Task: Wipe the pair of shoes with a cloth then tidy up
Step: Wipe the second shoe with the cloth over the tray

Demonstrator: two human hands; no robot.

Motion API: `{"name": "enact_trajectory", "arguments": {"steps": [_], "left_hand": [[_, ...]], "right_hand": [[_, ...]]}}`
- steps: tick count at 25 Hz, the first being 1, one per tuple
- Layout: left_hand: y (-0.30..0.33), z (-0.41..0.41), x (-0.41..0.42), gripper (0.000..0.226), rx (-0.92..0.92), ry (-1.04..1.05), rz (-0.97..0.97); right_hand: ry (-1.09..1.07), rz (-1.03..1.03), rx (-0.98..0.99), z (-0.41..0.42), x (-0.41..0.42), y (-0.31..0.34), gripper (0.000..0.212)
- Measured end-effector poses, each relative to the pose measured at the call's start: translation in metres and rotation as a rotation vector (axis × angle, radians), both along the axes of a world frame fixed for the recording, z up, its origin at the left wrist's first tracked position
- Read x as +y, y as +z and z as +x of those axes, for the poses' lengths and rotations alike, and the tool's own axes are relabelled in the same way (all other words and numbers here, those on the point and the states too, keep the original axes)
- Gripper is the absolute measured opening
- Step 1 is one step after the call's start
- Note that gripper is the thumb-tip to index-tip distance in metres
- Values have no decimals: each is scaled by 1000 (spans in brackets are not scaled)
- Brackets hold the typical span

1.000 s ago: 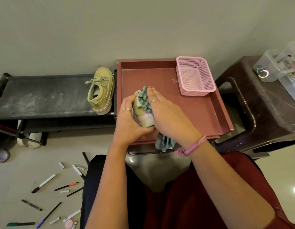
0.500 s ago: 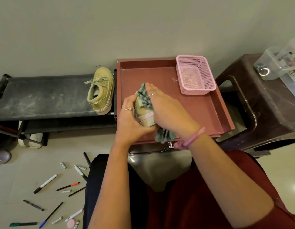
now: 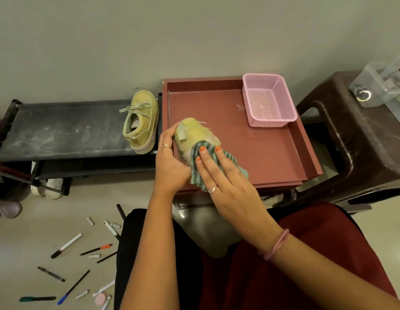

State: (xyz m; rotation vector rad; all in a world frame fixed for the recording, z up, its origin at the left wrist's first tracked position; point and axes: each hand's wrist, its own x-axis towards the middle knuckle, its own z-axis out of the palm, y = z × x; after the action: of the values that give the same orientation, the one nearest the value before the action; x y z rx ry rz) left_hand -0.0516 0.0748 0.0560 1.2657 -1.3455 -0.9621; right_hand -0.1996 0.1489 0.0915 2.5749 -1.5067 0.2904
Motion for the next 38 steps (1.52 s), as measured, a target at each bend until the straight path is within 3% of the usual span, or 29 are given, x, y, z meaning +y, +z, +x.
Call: {"name": "enact_trajectory", "arguments": {"steps": [3, 6, 11, 15, 17, 20, 23, 27, 30, 34, 36, 38], "left_hand": [[-1, -1, 1, 78, -37, 6, -24], [1, -2, 1, 85, -83, -16, -44], [1, 7, 2, 60, 28, 37, 52], [2, -2, 4, 75, 36, 0, -3], [-3, 2, 6, 85, 80, -40, -3], [-9, 13, 11, 94, 135, -61, 30], [-9, 14, 14, 94, 176, -62, 63], [-14, 5, 17, 92, 228, -67, 67], [-26, -2, 14, 91, 233, -73, 112], [-36, 2, 12, 101, 38, -93, 111], [-33, 8, 15, 98, -103, -112, 117], [-29, 11, 18, 89, -213, -76, 126]], "right_hand": [[-31, 26, -137, 1, -4, -3, 54], [-245, 130, -400, 17, -23, 14, 65], [-14, -26, -69, 27, 3, -3, 47], [-107, 15, -250, 19, -8, -7, 53], [-182, 163, -485, 18, -22, -5, 62], [-261, 558, -808, 3, -48, -12, 75], [-254, 686, -896, -5, -56, -15, 74], [-203, 581, -876, 4, -43, -9, 76], [-131, 426, -736, -2, -36, -8, 76], [-15, 159, -277, -6, -18, -16, 64], [35, 138, -96, -3, -8, -23, 58], [49, 186, -38, 2, -9, -29, 58]]}}
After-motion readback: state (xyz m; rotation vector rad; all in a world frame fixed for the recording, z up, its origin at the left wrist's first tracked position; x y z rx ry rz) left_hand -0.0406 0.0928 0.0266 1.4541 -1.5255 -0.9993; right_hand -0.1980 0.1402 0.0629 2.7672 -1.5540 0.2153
